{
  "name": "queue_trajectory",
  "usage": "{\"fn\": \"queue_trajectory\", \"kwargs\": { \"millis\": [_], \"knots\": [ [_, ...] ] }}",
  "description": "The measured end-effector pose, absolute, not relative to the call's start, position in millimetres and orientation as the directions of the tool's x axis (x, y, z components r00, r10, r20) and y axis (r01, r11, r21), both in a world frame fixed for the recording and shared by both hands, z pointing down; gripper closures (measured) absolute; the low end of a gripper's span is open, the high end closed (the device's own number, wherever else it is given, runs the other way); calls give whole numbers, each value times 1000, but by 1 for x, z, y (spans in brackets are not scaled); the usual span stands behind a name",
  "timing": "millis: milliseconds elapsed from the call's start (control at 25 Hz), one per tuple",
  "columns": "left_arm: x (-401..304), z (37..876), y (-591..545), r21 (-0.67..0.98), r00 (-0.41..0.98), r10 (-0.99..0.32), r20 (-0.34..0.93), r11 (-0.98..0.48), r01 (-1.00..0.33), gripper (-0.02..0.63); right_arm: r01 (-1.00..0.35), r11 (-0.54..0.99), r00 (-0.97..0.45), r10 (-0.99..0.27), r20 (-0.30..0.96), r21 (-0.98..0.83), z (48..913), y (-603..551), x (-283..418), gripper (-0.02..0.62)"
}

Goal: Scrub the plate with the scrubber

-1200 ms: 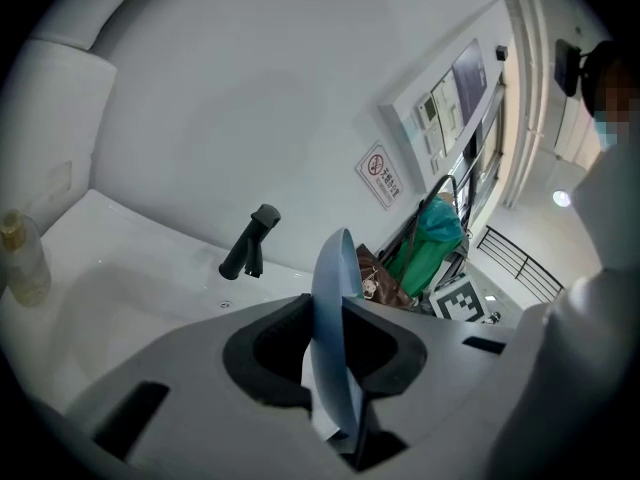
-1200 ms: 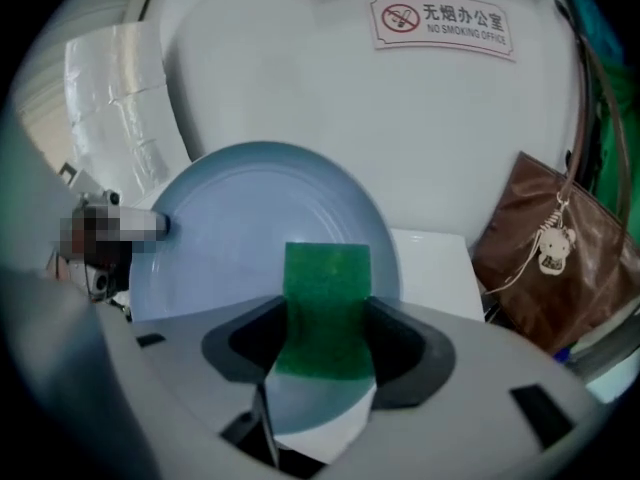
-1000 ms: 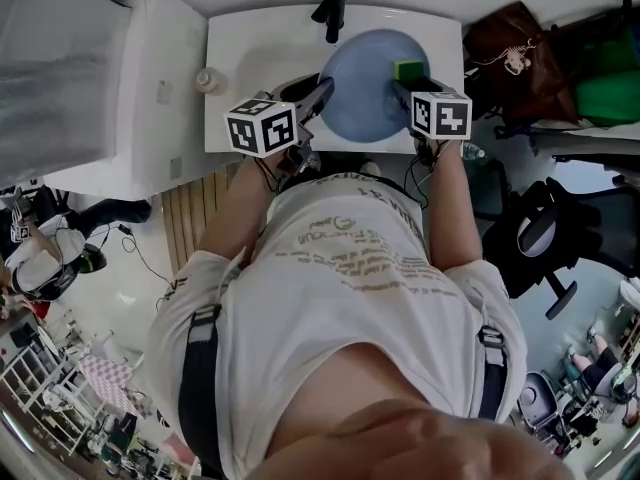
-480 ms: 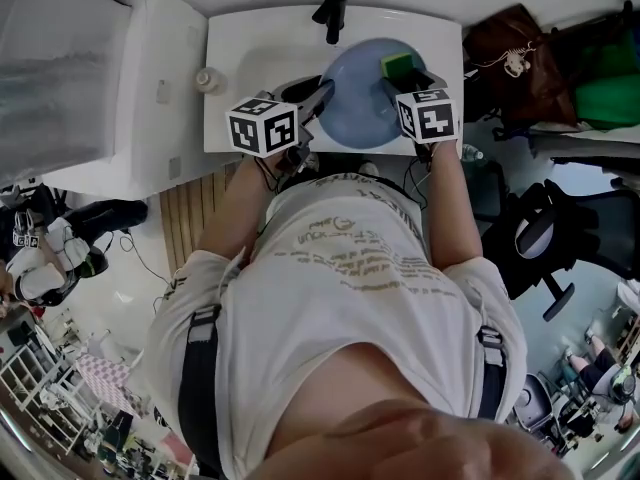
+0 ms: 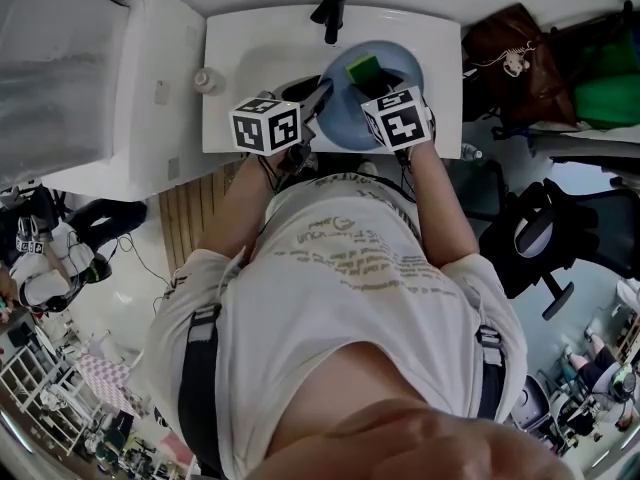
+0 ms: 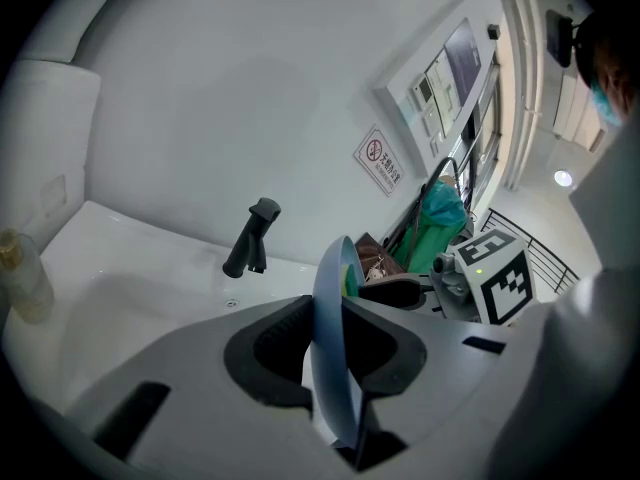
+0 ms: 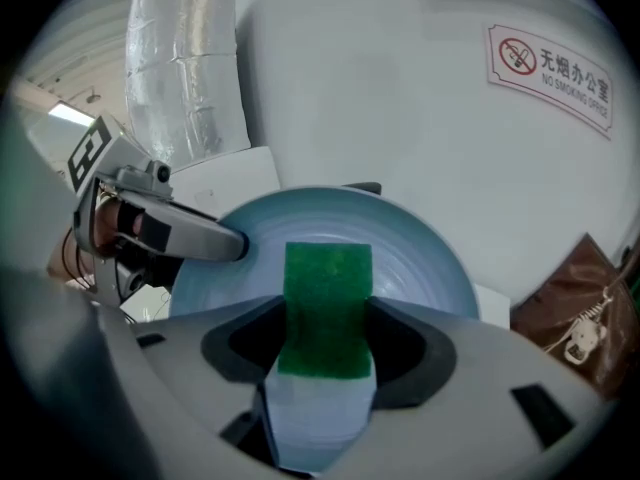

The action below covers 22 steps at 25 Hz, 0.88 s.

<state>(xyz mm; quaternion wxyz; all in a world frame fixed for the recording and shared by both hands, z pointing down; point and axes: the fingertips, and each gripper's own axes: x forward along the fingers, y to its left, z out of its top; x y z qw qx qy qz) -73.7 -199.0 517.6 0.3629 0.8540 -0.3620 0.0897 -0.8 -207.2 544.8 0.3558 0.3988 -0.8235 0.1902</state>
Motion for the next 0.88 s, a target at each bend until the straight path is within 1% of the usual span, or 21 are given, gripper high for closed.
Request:
{"fn": "queue_trajectory", "kwargs": {
  "millis": [280,440,600,880],
  "knots": [
    [-85,522,-205,601,683,-613,397,-389,-698,531,-736,677,-456,-496,739,0,543,-188,-38,353],
    [-88,526,-204,630,673,-629,390,-350,-693,532,-728,685,-455,-486,746,2,547,-182,-43,353],
    [-84,526,-201,636,678,-626,385,-353,-687,532,-769,639,-446,-497,744,-33,552,-188,-27,353],
    [-88,519,-204,657,688,-638,346,-358,-663,531,-866,494,-372,-531,762,-78,565,-201,25,351]
  ]
}}
